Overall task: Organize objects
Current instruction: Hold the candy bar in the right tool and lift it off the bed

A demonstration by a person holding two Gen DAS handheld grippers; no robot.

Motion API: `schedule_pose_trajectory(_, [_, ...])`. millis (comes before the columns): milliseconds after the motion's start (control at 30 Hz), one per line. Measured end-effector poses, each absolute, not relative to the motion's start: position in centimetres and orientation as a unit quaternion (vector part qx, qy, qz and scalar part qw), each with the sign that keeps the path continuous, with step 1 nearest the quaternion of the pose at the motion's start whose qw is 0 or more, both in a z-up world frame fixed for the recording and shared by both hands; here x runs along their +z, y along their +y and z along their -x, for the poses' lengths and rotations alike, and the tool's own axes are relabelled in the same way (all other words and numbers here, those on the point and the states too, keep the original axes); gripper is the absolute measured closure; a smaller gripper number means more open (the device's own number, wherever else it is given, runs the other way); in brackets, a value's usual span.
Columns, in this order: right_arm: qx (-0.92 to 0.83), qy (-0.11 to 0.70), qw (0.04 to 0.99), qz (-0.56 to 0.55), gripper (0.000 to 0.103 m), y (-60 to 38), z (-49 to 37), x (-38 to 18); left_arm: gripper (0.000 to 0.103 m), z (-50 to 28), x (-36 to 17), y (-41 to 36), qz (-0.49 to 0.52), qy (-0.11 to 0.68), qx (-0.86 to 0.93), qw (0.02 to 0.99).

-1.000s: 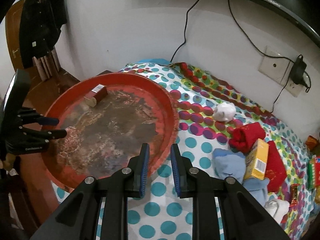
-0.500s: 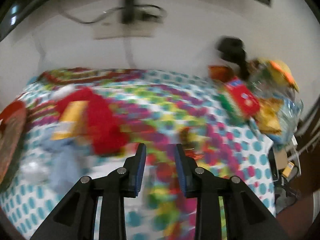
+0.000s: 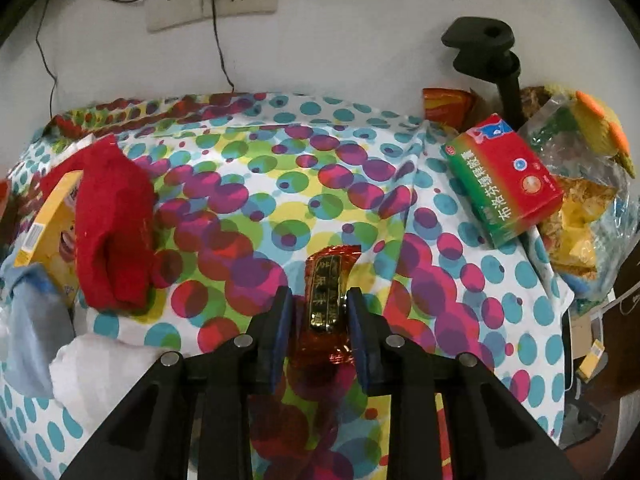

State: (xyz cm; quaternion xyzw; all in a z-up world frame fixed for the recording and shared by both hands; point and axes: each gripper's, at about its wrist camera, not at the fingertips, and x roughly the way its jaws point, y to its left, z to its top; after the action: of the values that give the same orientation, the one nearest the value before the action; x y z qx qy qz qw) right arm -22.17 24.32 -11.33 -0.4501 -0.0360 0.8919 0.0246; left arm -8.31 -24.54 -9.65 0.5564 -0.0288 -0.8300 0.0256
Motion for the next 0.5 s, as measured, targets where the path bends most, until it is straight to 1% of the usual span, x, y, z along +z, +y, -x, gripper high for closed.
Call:
schedule_pose_trajectory(67, [0.892,-0.04,0.029,0.45,0.085,24.1,22.3,-11.4,0.063,8.4,-9.8,-24.6,-0.559,-0.023,-0.829,0.025])
schedule_pose_trajectory(167, [0.891,-0.059,0.034,0.448,0.086,23.4,22.2,-11.4,0.063,8.6,-10.0,-24.7,-0.561,-0.019,-0.827,0.028])
schedule_pose_trajectory(300, [0.891,-0.061,0.037,0.449,0.086,22.7,21.9,-11.1,0.063,8.6,-10.0,-24.6,-0.561,-0.017,-0.827,0.028])
schedule_pose_trajectory(500, [0.9,-0.069,0.021,0.431,0.086,20.4,21.2,-8.3,0.063,8.5,-9.3,-24.5,-0.555,-0.015,-0.832,0.022])
